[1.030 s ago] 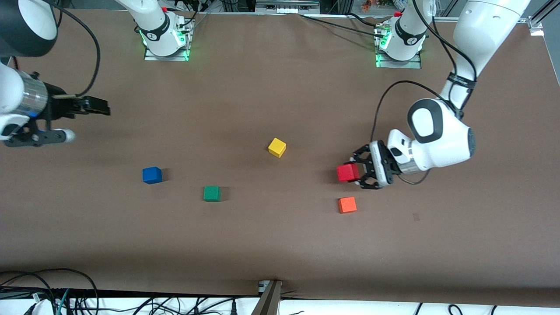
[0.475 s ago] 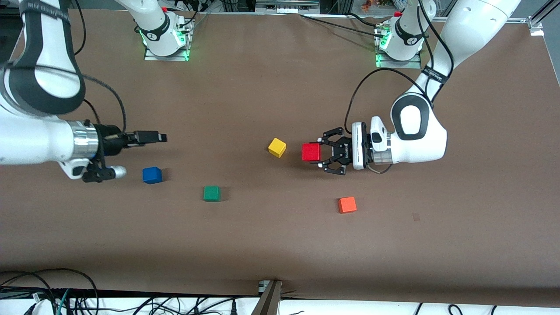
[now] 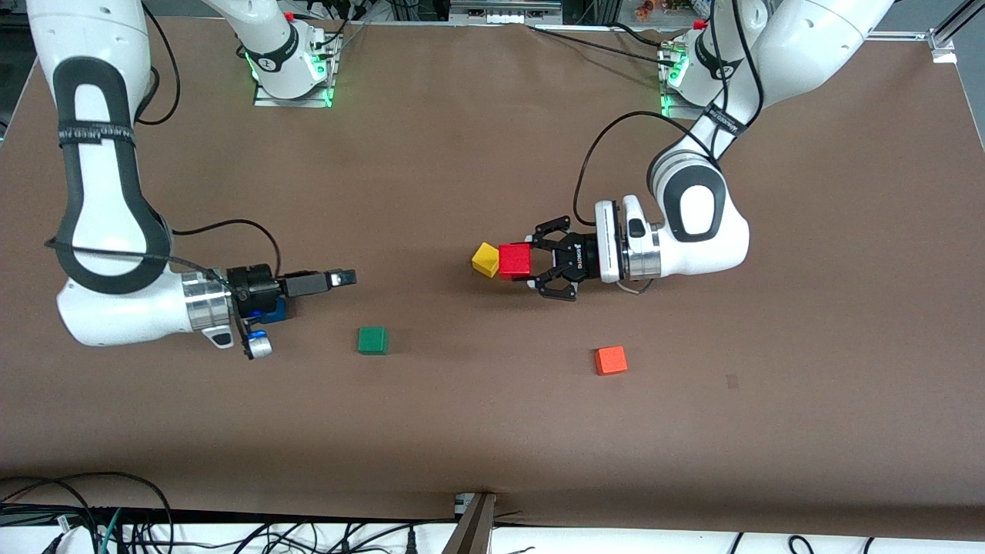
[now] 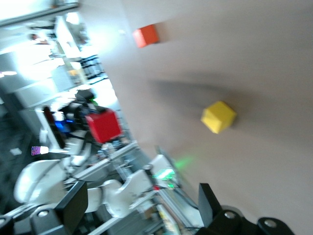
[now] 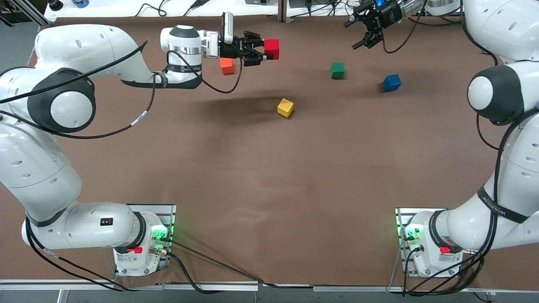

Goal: Pass red block to right arm, stack on blue
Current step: 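Carry the red cube toward the middle while the right gripper approaches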

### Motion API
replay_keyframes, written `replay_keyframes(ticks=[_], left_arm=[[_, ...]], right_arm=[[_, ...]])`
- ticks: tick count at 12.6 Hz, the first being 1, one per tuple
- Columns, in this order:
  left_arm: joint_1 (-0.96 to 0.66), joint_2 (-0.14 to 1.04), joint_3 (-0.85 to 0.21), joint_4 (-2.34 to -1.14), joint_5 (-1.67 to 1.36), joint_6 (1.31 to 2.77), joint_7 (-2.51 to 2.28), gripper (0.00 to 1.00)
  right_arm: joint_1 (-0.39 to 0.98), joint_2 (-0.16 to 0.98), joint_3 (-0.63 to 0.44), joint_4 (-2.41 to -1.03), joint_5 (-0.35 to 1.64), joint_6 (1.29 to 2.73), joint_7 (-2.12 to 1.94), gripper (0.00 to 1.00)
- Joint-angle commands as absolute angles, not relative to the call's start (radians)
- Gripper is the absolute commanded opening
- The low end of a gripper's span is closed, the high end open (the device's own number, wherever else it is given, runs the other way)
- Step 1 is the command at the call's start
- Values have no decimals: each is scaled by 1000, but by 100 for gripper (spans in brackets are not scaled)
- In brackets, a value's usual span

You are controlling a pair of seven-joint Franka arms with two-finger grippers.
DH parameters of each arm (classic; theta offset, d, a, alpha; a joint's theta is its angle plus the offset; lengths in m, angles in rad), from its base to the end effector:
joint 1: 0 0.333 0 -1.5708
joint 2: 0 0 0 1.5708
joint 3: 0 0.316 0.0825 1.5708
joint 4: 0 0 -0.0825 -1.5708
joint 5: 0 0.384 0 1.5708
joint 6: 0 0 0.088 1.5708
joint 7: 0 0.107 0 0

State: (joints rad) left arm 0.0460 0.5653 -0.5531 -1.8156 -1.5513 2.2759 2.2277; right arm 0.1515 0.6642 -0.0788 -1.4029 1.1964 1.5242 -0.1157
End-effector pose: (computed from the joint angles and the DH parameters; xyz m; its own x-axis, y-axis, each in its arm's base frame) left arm 0.5848 -0.3132 0.2906 0.1075 -0.2079 0.9722 -0.9921 -0.0858 0.0913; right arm 0.6783 0.1650 0.3415 0.9066 0.1477 -0.3952 -0.3014 -0.4287 -0.8517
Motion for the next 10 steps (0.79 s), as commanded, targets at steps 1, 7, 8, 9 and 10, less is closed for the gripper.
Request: replay_keyframes(ticks=[1, 7, 8, 9, 10], left_arm=[[-1, 592, -558, -1795, -1627, 2327, 2275, 0], [-89, 676, -554, -1674, -1709, 2431, 2279, 0], [-98, 684, -554, -1669, -1735, 2433, 2279, 0], [-110, 687, -552, -1666, -1758, 2434, 2279, 0], [-117, 687, -552, -1652, -1772, 2445, 2279, 0]], right_arm=[[172, 692, -77, -1422, 1351, 1529, -207, 100], [270, 718, -77, -1480, 1554, 1695, -364, 100], [285, 718, -77, -1485, 1563, 1718, -374, 100], [299, 725, -77, -1492, 1598, 1741, -405, 100], [311, 741, -77, -1497, 1645, 1746, -440, 100]])
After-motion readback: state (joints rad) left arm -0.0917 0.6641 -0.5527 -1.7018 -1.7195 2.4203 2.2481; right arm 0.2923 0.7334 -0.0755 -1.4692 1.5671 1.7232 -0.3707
